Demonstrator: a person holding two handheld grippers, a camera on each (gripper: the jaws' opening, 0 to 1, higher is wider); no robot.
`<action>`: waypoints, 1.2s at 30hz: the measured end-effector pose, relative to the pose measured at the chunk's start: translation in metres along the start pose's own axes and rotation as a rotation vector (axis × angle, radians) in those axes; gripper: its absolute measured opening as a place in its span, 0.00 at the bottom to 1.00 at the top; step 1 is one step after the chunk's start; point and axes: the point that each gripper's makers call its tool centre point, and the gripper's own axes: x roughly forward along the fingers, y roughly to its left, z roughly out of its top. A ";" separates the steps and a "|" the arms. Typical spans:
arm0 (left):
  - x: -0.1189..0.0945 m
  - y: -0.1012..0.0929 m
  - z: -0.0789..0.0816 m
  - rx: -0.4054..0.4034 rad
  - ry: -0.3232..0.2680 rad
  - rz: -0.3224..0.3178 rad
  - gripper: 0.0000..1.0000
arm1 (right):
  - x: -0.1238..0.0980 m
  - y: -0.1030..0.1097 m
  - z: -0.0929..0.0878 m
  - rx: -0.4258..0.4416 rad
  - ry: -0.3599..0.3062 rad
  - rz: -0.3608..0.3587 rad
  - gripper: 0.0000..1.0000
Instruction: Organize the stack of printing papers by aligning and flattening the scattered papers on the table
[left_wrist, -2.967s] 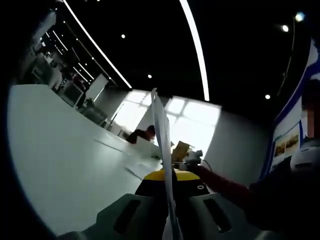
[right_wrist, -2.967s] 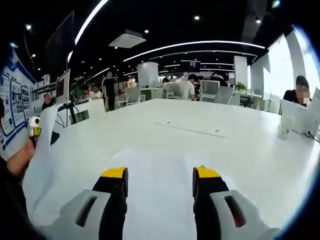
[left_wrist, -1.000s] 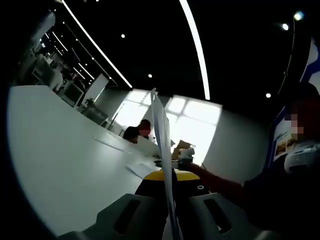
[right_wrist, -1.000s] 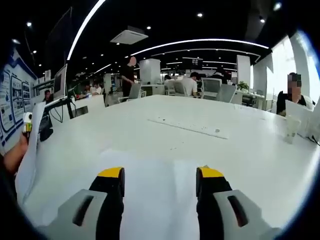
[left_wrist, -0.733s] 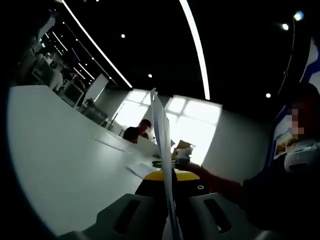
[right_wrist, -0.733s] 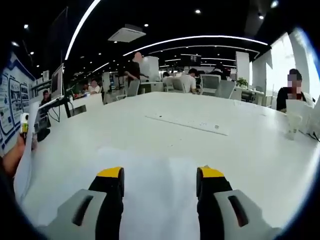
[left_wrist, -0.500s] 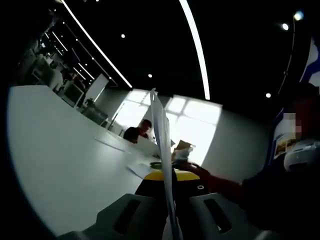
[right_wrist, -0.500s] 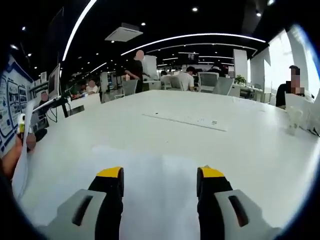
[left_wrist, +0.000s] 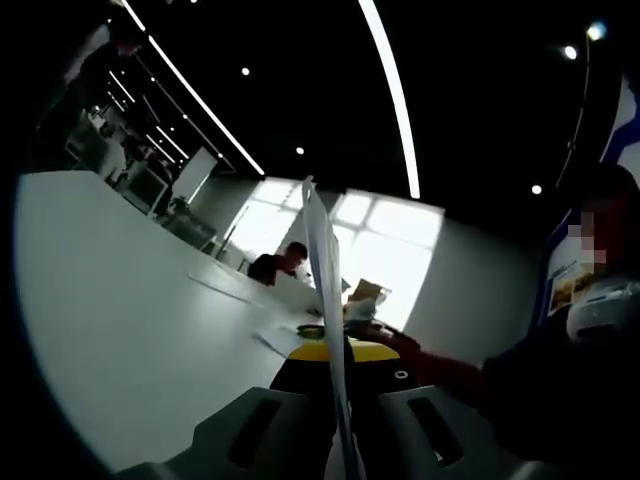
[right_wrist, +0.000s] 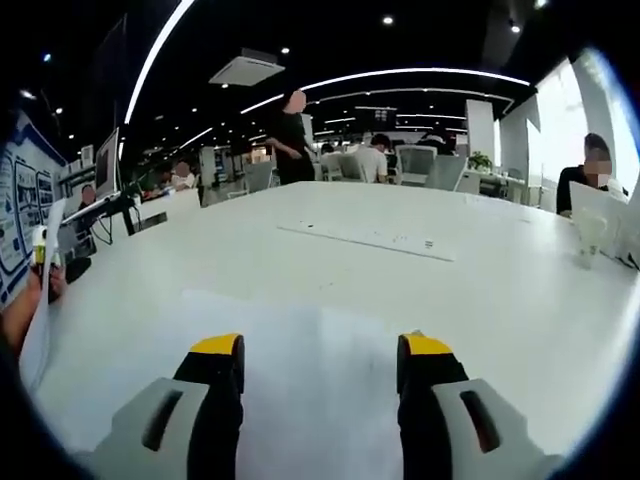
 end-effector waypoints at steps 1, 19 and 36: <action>0.000 0.000 0.000 0.000 0.000 0.000 0.06 | -0.005 0.010 -0.001 -0.002 -0.002 -0.001 0.57; 0.001 -0.003 -0.001 0.003 0.000 -0.005 0.06 | -0.004 0.025 -0.009 -0.032 0.018 0.004 0.53; 0.002 -0.008 -0.004 0.006 0.001 -0.006 0.06 | -0.006 0.027 -0.007 -0.062 0.011 0.024 0.39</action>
